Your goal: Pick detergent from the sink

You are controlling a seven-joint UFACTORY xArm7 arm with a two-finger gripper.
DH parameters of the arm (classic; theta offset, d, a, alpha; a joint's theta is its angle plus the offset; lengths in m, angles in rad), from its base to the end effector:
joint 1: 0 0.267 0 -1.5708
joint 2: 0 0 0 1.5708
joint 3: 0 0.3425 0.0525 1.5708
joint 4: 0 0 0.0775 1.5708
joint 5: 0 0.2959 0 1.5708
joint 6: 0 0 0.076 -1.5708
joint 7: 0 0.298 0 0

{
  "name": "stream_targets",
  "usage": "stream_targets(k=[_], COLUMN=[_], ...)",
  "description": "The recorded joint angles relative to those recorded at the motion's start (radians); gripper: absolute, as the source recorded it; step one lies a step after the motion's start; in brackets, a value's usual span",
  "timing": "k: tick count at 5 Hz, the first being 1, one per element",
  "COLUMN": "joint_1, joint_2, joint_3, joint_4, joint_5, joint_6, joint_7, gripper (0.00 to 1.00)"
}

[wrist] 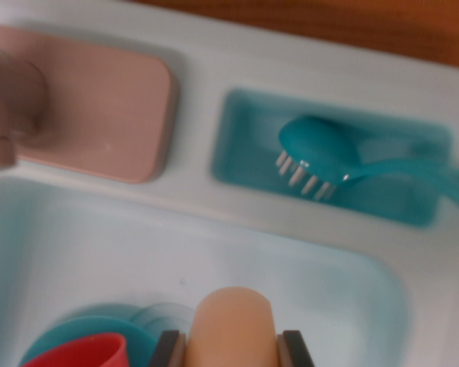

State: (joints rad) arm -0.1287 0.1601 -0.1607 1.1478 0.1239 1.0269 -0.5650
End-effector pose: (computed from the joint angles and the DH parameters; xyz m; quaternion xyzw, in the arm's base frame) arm 0.4496 -0.1069 0.1994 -0.9935 -0.1052 0.0001 0.0436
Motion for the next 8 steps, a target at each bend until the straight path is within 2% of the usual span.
stream_targets(k=[1,2,3,4,5,6,7,8], joint_1=[0.0004,0.0004,0.0008,0.0008,0.0012,0.0012,0.0016,0.0016], joint_2=[-0.011,-0.011,-0.023,-0.023,-0.034,-0.034,-0.046,-0.046], joint_3=[-0.001,-0.001,-0.002,-0.002,-0.003,-0.003,-0.004,-0.004], joint_4=[0.034,0.034,0.069,0.069,0.104,0.104,0.140,0.140], joint_5=[-0.0041,-0.0041,-0.0084,-0.0084,-0.0126,-0.0126,-0.0170,-0.0170], joint_6=[0.045,0.045,0.091,0.091,0.137,0.137,0.184,0.184], joint_7=[0.005,0.005,0.010,0.010,0.016,0.016,0.021,0.021], gripper=[1.00,1.00,1.00,1.00,1.00,1.00,1.00,1.00])
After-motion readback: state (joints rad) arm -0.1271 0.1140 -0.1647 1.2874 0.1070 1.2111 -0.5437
